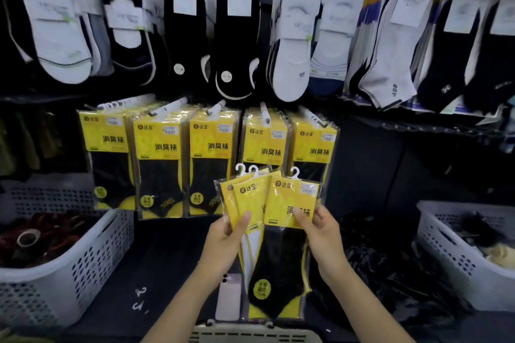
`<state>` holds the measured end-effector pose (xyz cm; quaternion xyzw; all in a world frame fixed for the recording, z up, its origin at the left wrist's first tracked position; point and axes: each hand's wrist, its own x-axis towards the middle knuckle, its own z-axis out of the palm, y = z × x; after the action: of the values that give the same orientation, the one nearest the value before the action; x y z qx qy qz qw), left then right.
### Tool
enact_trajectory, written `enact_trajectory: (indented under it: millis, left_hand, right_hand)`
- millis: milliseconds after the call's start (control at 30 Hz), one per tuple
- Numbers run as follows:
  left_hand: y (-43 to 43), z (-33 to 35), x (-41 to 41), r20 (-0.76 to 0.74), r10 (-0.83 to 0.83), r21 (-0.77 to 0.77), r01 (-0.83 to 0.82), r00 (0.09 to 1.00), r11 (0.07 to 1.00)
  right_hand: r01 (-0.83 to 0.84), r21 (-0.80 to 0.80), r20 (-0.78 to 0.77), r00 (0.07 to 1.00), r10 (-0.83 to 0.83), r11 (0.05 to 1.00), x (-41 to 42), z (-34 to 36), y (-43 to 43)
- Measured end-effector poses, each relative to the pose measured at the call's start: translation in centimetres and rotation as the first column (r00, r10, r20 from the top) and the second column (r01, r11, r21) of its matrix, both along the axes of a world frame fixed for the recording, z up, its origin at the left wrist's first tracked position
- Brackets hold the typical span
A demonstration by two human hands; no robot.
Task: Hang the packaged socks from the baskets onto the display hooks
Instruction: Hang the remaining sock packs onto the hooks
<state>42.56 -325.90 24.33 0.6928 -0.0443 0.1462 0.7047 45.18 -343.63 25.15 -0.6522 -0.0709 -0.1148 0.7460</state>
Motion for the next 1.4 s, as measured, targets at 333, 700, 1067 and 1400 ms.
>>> enact_trajectory:
  millis: [333, 700, 1067, 1400]
  left_hand:
    - [2.2, 3.7, 4.7, 0.152, 0.089, 0.021, -0.093, 0.984, 0.995]
    - [1.9, 3.1, 5.7, 0.144, 0.106, -0.011, -0.105, 0.984, 0.994]
    - [-0.4, 3.4, 4.4, 0.07, 0.014, -0.078, -0.009, 0.997, 0.997]
    - [-3.0, 3.3, 4.0, 0.061, -0.035, -0.052, 0.038, 0.998, 0.998]
  right_hand:
    - [0.311, 0.037, -0.02, 0.95, -0.31, 0.95, 7.9, 6.2, -6.2]
    - [0.28, -0.072, -0.174, 0.941, -0.289, 0.957, 13.1, 6.3, -5.4]
    - [0.113, -0.04, -0.191, 0.974, -0.118, 0.993, 7.3, 4.0, -3.0]
    - [-0.028, 0.015, -0.074, 0.997, 0.029, 0.999, 4.3, 4.4, -1.9]
